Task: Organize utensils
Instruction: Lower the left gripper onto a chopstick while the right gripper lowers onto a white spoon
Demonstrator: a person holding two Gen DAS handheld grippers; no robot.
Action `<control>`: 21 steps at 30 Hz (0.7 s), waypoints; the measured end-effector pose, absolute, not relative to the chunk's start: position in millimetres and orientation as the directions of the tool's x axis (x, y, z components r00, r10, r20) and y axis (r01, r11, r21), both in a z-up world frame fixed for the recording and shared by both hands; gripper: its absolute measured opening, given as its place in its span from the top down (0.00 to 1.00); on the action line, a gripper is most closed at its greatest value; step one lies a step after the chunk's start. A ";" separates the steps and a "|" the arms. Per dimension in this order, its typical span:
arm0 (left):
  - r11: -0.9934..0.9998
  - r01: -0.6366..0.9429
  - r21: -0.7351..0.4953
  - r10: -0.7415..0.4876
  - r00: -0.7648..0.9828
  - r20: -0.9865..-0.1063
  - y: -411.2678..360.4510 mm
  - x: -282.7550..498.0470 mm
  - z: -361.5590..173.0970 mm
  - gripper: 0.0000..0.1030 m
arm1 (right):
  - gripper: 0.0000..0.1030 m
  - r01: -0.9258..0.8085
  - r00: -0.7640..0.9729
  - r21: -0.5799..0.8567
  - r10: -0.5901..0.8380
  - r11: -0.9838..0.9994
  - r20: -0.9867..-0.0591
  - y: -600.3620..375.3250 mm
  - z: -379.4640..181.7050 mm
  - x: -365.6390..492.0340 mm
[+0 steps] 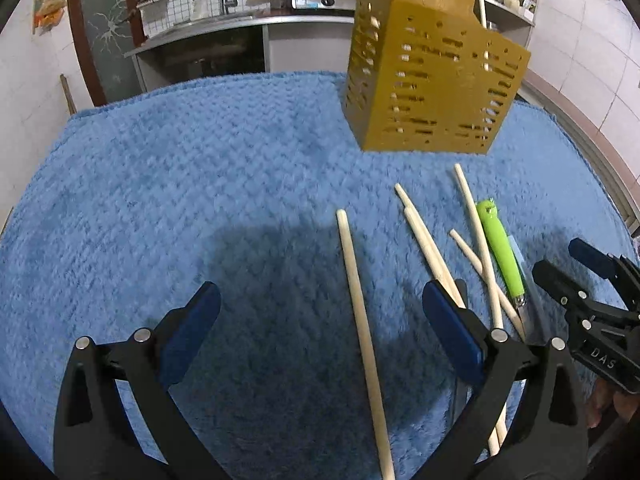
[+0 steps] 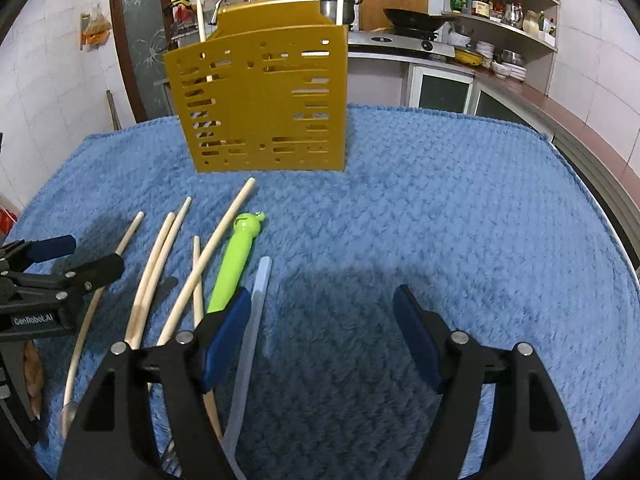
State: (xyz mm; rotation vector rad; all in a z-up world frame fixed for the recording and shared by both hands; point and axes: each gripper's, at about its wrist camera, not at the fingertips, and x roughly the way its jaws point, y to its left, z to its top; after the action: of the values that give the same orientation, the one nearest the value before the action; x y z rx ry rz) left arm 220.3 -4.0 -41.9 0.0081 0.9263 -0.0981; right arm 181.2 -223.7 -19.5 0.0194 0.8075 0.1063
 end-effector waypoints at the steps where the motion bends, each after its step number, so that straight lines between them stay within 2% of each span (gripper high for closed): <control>1: 0.995 0.088 -0.042 -0.086 0.591 -0.802 -4.2 220.8 -43.4 0.06 | 0.30 -0.090 0.682 0.057 0.103 0.994 -0.724 -222.9 -20.6 181.5; 6: 0.994 0.076 -0.079 -0.109 0.592 -0.798 -1.1 220.8 -42.2 0.14 | 0.35 -0.098 0.677 0.041 0.097 0.994 -0.730 -218.0 -20.4 182.3; 11: 0.992 0.062 -0.112 -0.127 0.574 -0.809 1.6 222.7 -44.5 0.29 | 0.44 -0.121 0.655 0.070 0.132 0.990 -0.744 -211.8 -22.2 185.0; 12: 0.991 0.066 -0.116 -0.133 0.572 -0.810 0.7 223.1 -43.7 0.33 | 0.50 -0.124 0.652 0.066 0.132 0.990 -0.747 -210.1 -22.8 185.9; 15: 0.989 0.079 -0.128 -0.150 0.560 -0.815 -4.0 224.7 -42.2 0.47 | 0.58 -0.132 0.641 0.065 0.135 0.989 -0.755 -206.9 -23.9 188.7; 16: 0.990 0.079 -0.117 -0.141 0.560 -0.817 -5.2 224.9 -41.8 0.48 | 0.60 -0.132 0.641 0.063 0.134 0.989 -0.756 -206.5 -23.9 188.9; 18: 0.993 0.083 -0.089 -0.121 0.562 -0.818 -9.2 225.0 -42.3 0.53 | 0.77 -0.142 0.637 0.078 0.152 0.987 -0.756 -206.8 -23.5 188.8; 20: 0.995 0.086 -0.056 -0.095 0.564 -0.820 -11.7 224.5 -42.7 0.59 | 0.86 -0.134 0.638 0.075 0.144 0.988 -0.756 -208.3 -23.2 188.7; 21: 0.995 0.088 -0.047 -0.088 0.564 -0.821 -12.3 224.9 -42.7 0.63 | 0.87 -0.135 0.635 0.088 0.154 0.987 -0.757 -210.4 -23.0 189.0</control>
State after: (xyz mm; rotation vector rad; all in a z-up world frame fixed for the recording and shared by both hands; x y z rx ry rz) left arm 224.9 -12.3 -42.7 -0.0002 0.9662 -0.1038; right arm 189.0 -210.4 -23.0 0.0237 0.8667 0.1653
